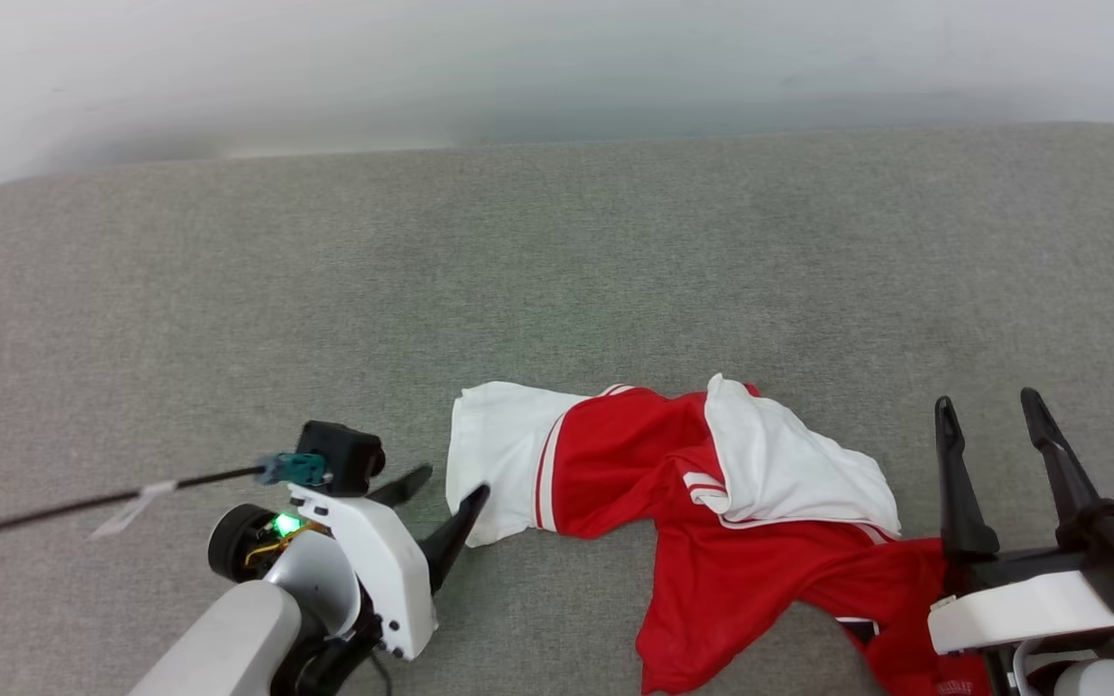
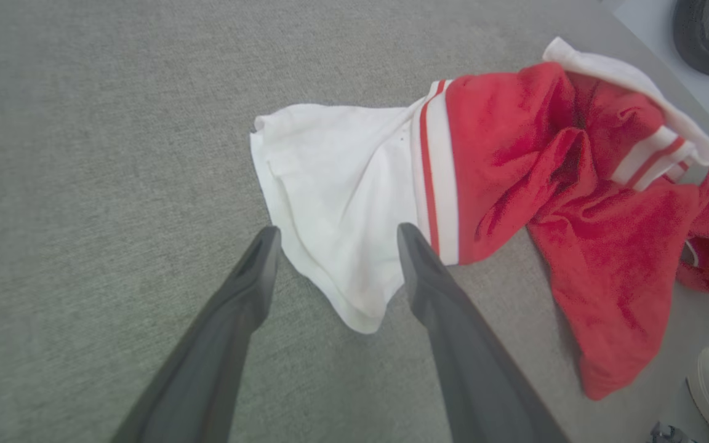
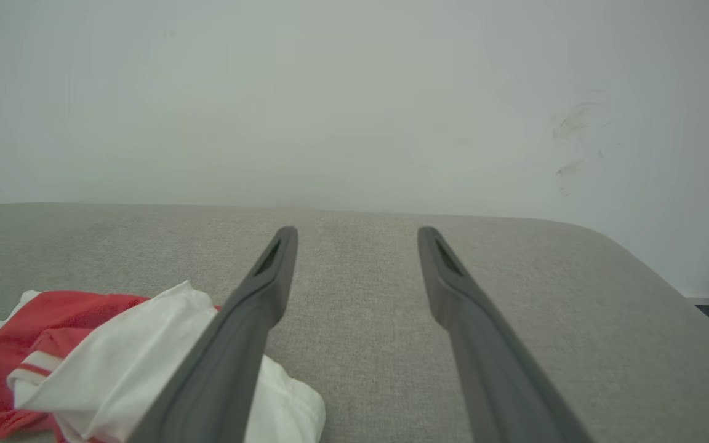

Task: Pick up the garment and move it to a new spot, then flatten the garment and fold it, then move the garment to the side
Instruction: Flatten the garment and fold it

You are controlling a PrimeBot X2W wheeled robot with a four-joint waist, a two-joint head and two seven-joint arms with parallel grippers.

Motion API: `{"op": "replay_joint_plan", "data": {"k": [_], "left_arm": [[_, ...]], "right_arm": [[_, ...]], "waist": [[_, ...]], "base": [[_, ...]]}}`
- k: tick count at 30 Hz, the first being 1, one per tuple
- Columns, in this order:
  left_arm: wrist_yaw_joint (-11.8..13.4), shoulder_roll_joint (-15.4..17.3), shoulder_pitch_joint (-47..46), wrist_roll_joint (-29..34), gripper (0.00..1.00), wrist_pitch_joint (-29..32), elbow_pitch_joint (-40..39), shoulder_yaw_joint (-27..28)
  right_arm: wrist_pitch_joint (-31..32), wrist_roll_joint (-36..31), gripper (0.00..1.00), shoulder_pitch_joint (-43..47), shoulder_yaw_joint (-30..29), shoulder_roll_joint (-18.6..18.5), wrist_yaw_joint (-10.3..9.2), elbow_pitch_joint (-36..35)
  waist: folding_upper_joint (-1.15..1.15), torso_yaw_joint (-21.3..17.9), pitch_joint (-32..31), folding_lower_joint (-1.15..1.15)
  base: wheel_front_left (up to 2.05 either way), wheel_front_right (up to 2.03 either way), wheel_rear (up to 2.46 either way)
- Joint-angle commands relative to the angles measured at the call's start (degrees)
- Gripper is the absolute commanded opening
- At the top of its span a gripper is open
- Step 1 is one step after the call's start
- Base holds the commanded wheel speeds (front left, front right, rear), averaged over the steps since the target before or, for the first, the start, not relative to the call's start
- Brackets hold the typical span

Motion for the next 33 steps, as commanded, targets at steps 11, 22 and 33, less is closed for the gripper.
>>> {"op": "replay_joint_plan", "data": {"k": [11,22,33], "left_arm": [[4.8,-0.7,3.2,12.4,1.0,-26.4,-6.3,7.2],[5.9,-5.3,8.9,23.7,1.0,-26.7,-17.0,16.5],[1.9,-9.4,9.3,27.2,1.0,-26.7,-15.7,19.8]], "right_arm": [[21.9,14.7,1.0,-4.1,12.0,-15.9,-0.05,-2.3],[54.8,32.5,1.0,-13.4,21.7,-30.7,-0.03,-3.0],[57.9,37.0,1.0,-15.8,26.2,-32.3,-0.03,2.9]], "waist": [[0.0,3.3,-1.4,0.0],[0.0,7.4,1.3,0.0],[0.0,10.7,4.2,0.0]], "base": [[0.0,0.0,0.0],[0.0,0.0,0.0],[0.0,0.0,0.0]]}}
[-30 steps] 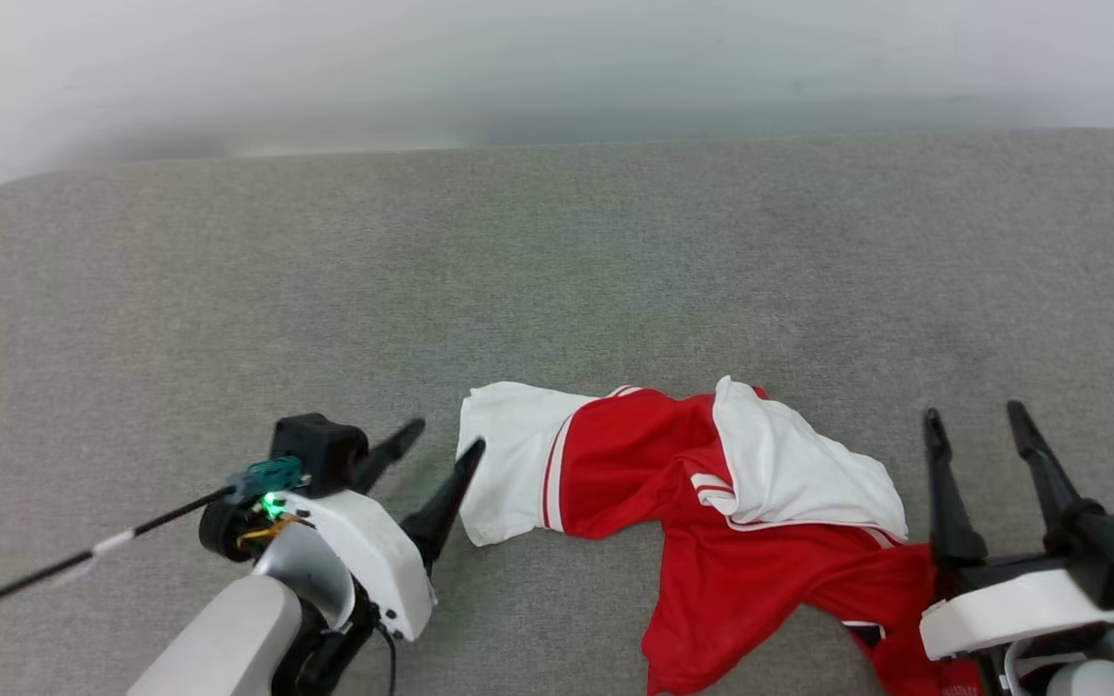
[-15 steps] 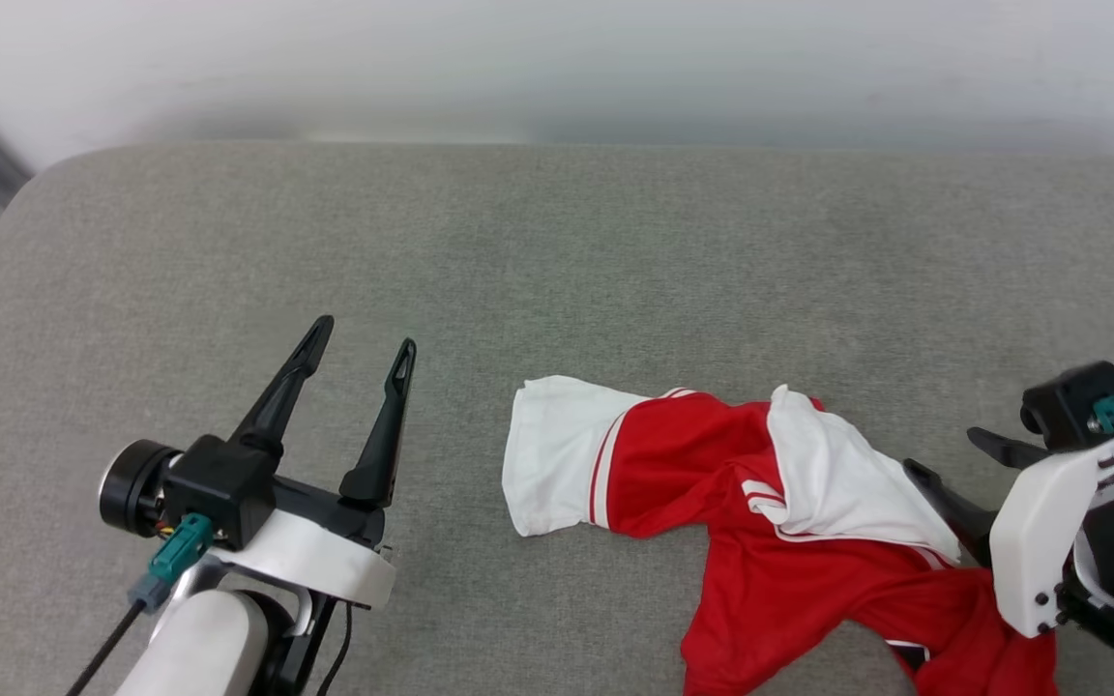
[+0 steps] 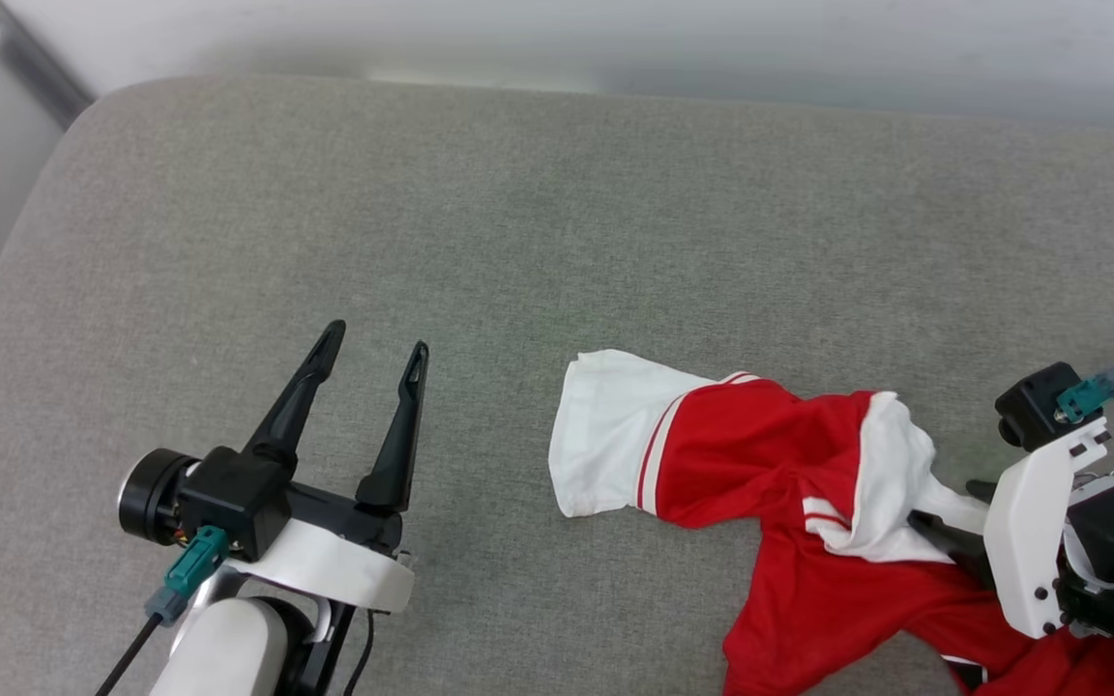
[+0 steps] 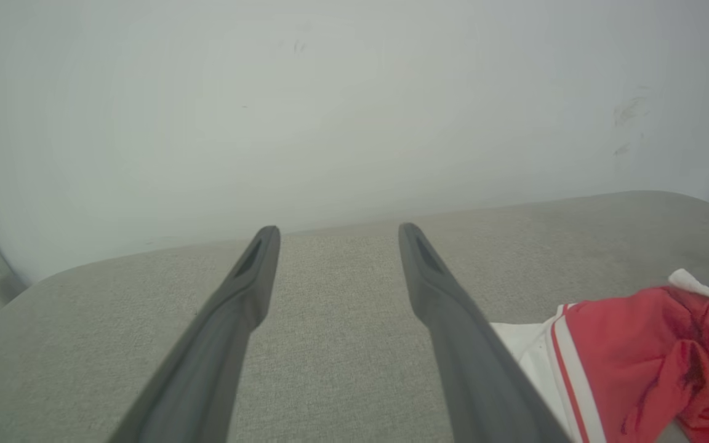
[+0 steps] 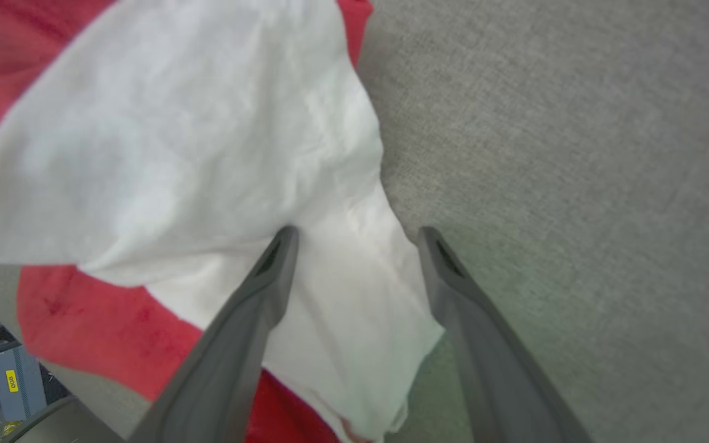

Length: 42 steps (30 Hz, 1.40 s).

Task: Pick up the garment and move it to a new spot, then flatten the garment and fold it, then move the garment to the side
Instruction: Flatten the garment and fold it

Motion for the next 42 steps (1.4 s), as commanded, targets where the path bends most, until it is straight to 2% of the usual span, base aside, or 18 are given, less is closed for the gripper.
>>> {"op": "replay_joint_plan", "data": {"k": [1,2,4,5,12,20,23,26,33,39,40,41,42], "left_arm": [[-0.4,-0.4,-0.2,0.4,1.0,-0.1,0.2,0.5],[-0.6,-0.8,-0.2,0.7,1.0,-0.1,0.4,0.8],[-1.1,-1.3,-0.2,1.1,1.0,-0.1,0.6,1.1],[-1.3,-1.4,-0.1,1.3,1.0,-0.1,0.8,1.4],[-2.2,-2.8,1.3,1.8,1.0,-0.1,1.8,3.1],[-3.1,-3.8,2.6,2.7,1.0,-0.1,2.5,4.8],[-3.5,-4.2,2.7,2.9,1.0,-0.1,2.3,5.2],[-3.6,-4.4,3.0,3.2,1.0,-0.1,2.2,5.7],[-4.1,-4.8,1.6,3.8,1.0,-0.1,2.1,6.0],[-4.3,-4.8,1.0,3.9,1.0,-0.1,3.2,6.2],[-4.3,-4.8,1.1,3.9,1.0,-0.1,3.5,6.3],[-4.3,-4.8,1.2,4.0,1.0,-0.1,3.8,6.4],[-4.4,-4.9,1.2,3.9,1.0,-0.1,4.1,6.4]], "right_arm": [[-0.6,0.1,1.0,-0.5,0.5,-0.4,-0.02,0.7],[-0.9,0.1,1.0,-0.3,0.7,-0.5,-0.02,1.1],[-1.8,0.4,0.04,0.0,1.2,-0.5,-0.02,1.7],[-2.3,0.6,0.0,0.1,1.3,-0.4,-0.02,1.8],[-7.7,0.7,0.0,-0.1,-0.4,-0.4,-0.02,0.9],[-10.5,1.3,0.0,1.8,-7.6,0.4,-0.03,-1.8],[-11.9,-1.6,0.0,2.3,-11.5,0.8,-0.03,-0.8],[-12.9,-4.9,0.0,2.2,-18.0,3.5,-0.03,2.4],[-13.8,-19.7,0.0,1.7,-34.1,9.7,-0.02,12.2],[-14.3,-30.1,0.0,2.2,-39.9,13.8,-0.03,15.7],[-14.8,-31.5,0.04,2.1,-39.6,14.2,-0.03,15.6],[-15.3,-32.4,0.95,2.0,-39.6,14.8,-0.03,15.8],[-16.0,-32.9,1.0,2.0,-39.1,15.1,-0.03,15.9]], "waist": [[0.0,0.5,0.5,0.0],[0.0,0.6,0.6,0.0],[0.0,0.8,0.7,0.0],[0.0,0.7,0.6,0.0],[0.0,-0.6,-1.1,0.0],[0.0,-3.1,-3.5,0.0],[0.0,-3.8,-3.7,0.0],[0.0,-4.4,-3.3,0.0],[0.0,-4.6,-0.8,0.0],[0.0,-4.9,-0.2,0.0],[0.0,-5.1,-0.4,0.0],[0.0,-5.4,-0.7,0.0],[0.0,-5.6,-1.0,0.0]], "base": [[0.0,0.0,0.0],[0.0,0.0,0.0],[0.0,0.0,0.0],[0.0,0.0,0.0],[0.0,0.0,0.0],[0.0,0.0,0.0],[0.0,0.0,0.0],[0.0,0.0,0.0],[0.0,0.0,0.0],[0.0,0.0,0.0],[0.0,0.0,0.0],[0.0,0.0,0.0],[0.0,0.0,0.0]]}}
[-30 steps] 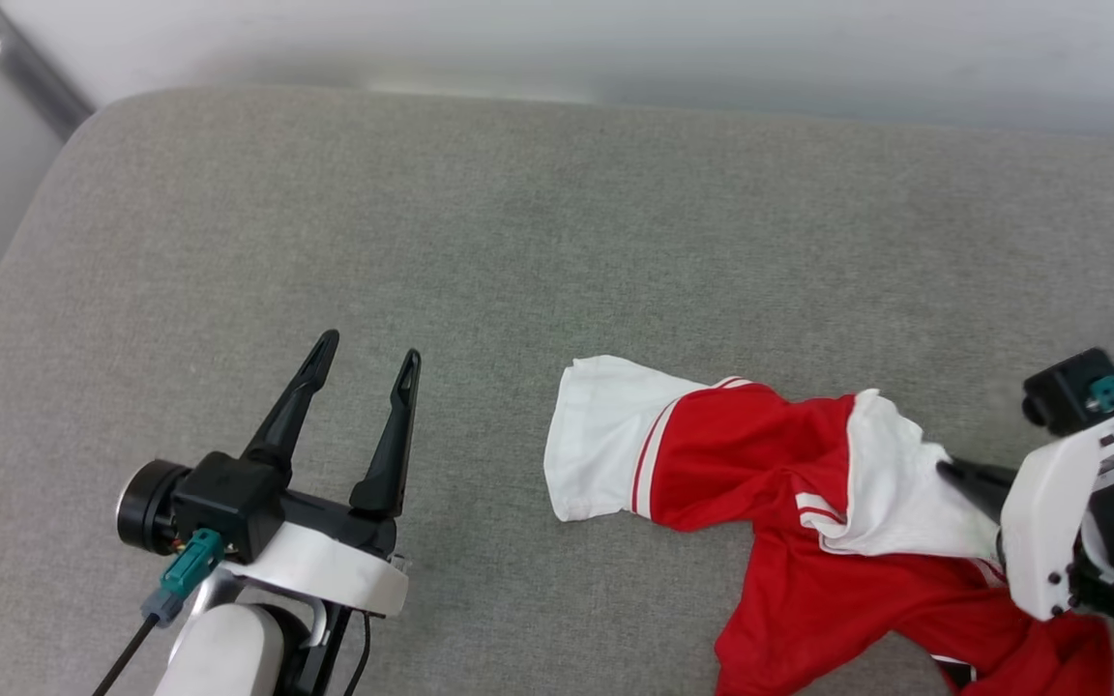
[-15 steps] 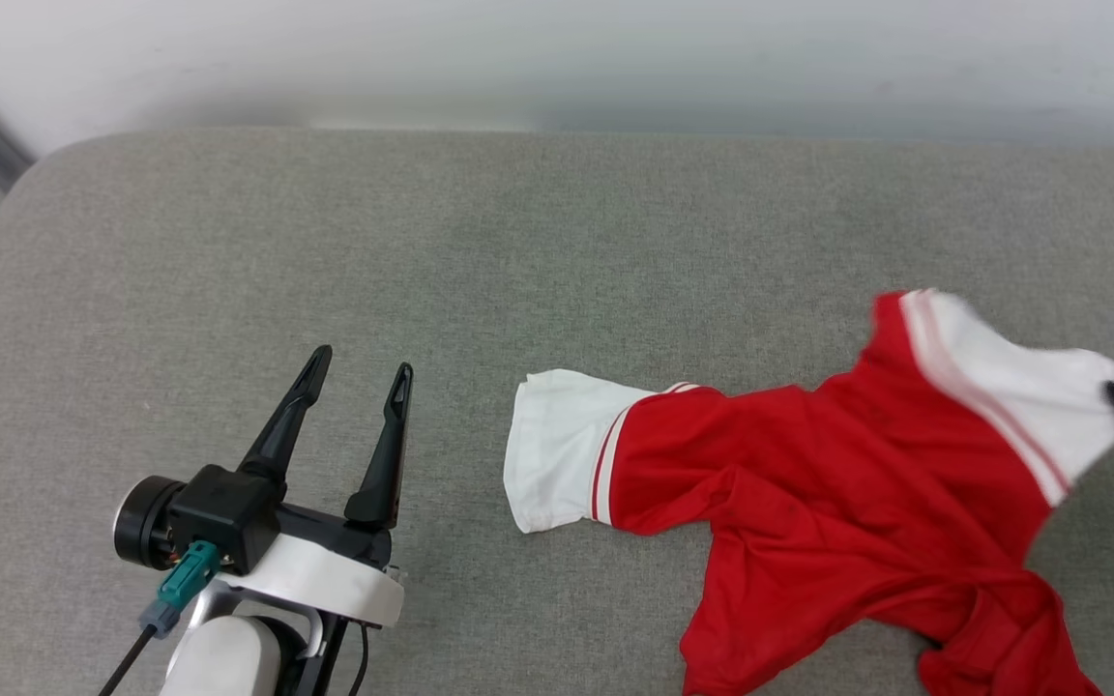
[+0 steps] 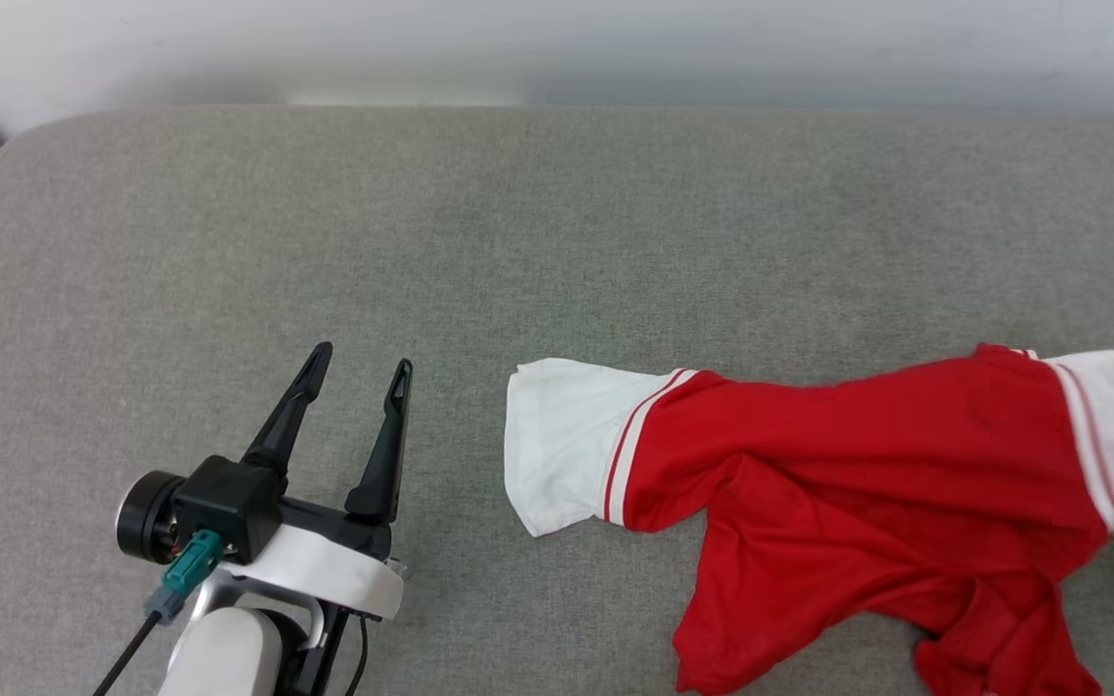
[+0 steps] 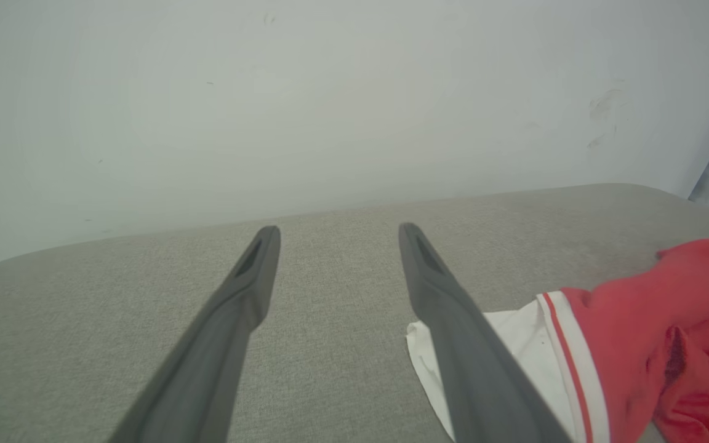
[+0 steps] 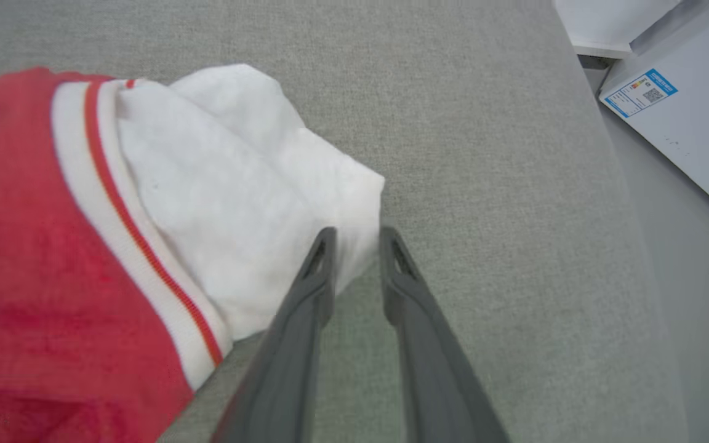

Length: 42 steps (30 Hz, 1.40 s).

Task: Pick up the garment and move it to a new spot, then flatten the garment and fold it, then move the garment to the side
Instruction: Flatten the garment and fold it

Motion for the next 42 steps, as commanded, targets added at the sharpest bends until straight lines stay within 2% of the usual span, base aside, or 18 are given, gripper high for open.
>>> {"op": "replay_joint_plan", "data": {"k": [1,5,10,16,19,22,27,31,36,39,42], "left_arm": [[-0.1,-0.1,-0.1,0.0,1.0,-0.1,0.1,0.2],[-0.1,-0.4,0.5,-0.7,1.0,-0.1,1.1,0.6],[-0.2,-0.5,1.7,-1.4,1.0,-0.2,2.0,1.3],[-0.3,0.4,2.5,-3.3,1.0,1.2,4.1,-0.5],[-0.3,2.8,1.1,-4.7,1.0,5.6,5.0,-4.3],[-0.3,5.1,-1.7,-7.2,1.0,9.3,4.5,-6.7],[-0.3,9.9,-9.5,-14.7,1.0,20.2,2.6,-11.4],[-0.3,13.4,-17.3,-22.7,1.0,33.1,3.0,-15.1],[-0.3,16.9,-24.9,-28.4,1.0,48.2,5.8,-19.3],[-0.3,18.1,-27.2,-30.5,1.0,53.8,8.4,-21.8],[-0.3,19.2,-29.0,-30.9,1.0,56.2,10.6,-23.8]], "right_arm": [[-0.9,-0.1,1.0,-0.1,0.7,0.1,-0.04,-0.1],[-5.7,0.0,1.0,-0.5,2.8,-0.1,-0.04,-2.9],[-12.5,1.9,1.0,2.3,5.6,0.6,-0.04,-10.7],[-22.4,2.8,1.0,7.9,3.4,5.6,-0.04,-21.5],[-26.8,2.5,1.0,10.3,2.5,9.7,-0.03,-25.9],[-30.1,2.4,1.0,11.4,2.9,11.8,-0.04,-29.4],[-32.0,1.9,1.0,11.1,1.4,13.8,-0.04,-32.6],[-32.1,1.4,1.0,10.8,0.4,14.9,-0.03,-33.0],[-33.4,1.5,1.0,9.9,0.1,15.7,-0.03,-32.1],[-34.1,1.6,1.0,9.1,0.3,15.9,-0.03,-31.4],[-34.8,1.6,1.0,9.1,0.5,16.1,-0.04,-30.8]], "waist": [[0.0,-0.4,-0.7,0.0],[0.0,-1.6,-3.0,0.0],[0.0,-3.3,-5.6,0.0],[0.0,-5.2,-6.0,0.0],[0.0,-6.3,-5.3,0.0],[0.0,-7.5,-4.0,0.0],[0.0,-8.7,-1.9,0.0],[0.0,-9.4,-0.3,0.0],[0.0,-10.8,0.9,0.0],[0.0,-11.7,1.5,0.0],[0.0,-12.5,2.2,0.0]], "base": [[0.0,0.0,0.0],[0.0,0.0,0.0],[0.0,0.0,0.0],[0.0,0.0,0.0],[0.0,0.0,0.0],[0.0,0.0,0.0],[0.0,0.0,0.0],[0.0,0.0,0.0],[0.0,0.0,0.0],[0.0,0.0,0.0],[0.0,0.0,0.0]]}}
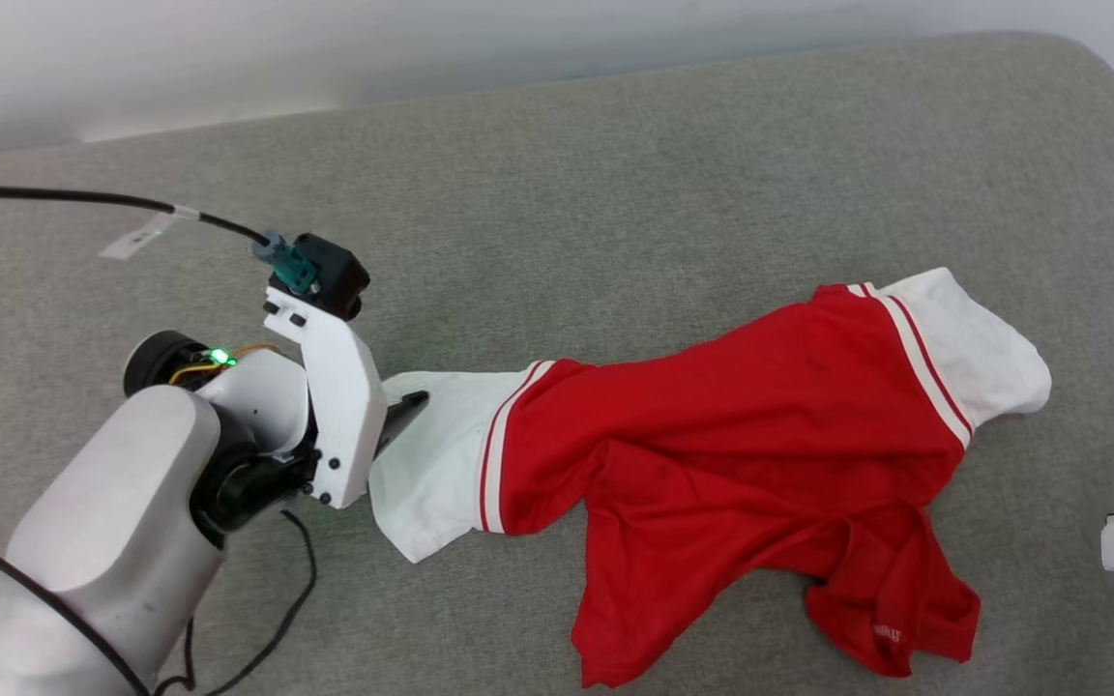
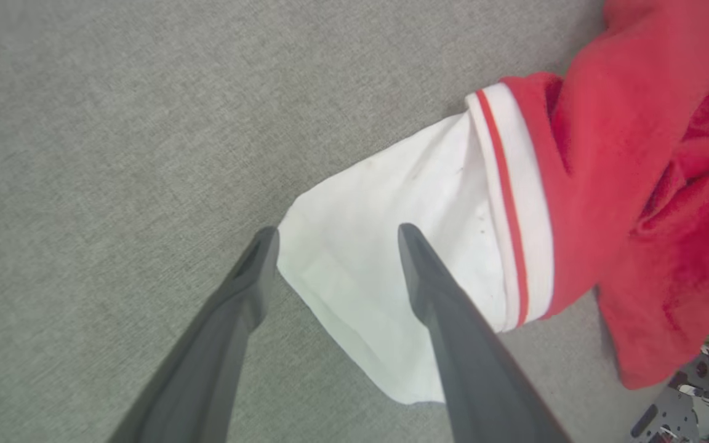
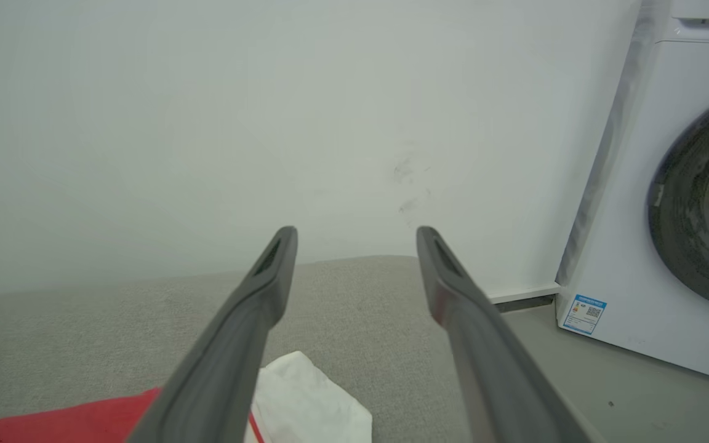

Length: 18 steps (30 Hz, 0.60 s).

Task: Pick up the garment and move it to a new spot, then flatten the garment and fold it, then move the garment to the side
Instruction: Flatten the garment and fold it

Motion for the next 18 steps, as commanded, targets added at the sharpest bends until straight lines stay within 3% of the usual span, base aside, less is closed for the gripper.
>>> {"op": "replay_joint_plan", "data": {"k": [1,15,16,17,18], "left_arm": [[-0.1,0.5,-1.3,0.1,1.0,0.3,0.9,-0.5],[-0.1,1.3,-3.1,0.4,1.0,-2.6,9.7,-7.8],[-0.1,1.2,-2.8,-0.1,0.58,-2.1,10.2,-8.7],[-0.1,1.1,-2.5,-1.0,0.0,-1.1,10.4,-10.0],[-0.1,1.4,-2.1,-1.8,0.0,-0.5,10.1,-11.5]], "right_arm": [[-0.5,0.0,1.0,-0.4,-0.1,0.3,-0.04,0.4],[-1.3,-0.9,1.0,-1.2,0.0,0.9,-0.04,1.1],[-1.2,-1.0,1.0,-1.2,0.0,0.9,-0.04,1.2],[-1.1,-1.1,1.0,-1.2,0.1,0.9,-0.04,1.3],[-1.0,-1.2,1.0,-1.2,0.0,0.9,-0.04,1.4]], "waist": [[0.0,-0.6,0.6,0.0],[0.0,-1.8,4.3,0.0],[0.0,-1.8,4.3,0.0],[0.0,-1.7,4.2,0.0],[0.0,-1.6,4.1,0.0]], "base": [[0.0,0.0,0.0],[0.0,0.0,0.0],[0.0,0.0,0.0],[0.0,0.0,0.0],[0.0,0.0,0.0]]}}
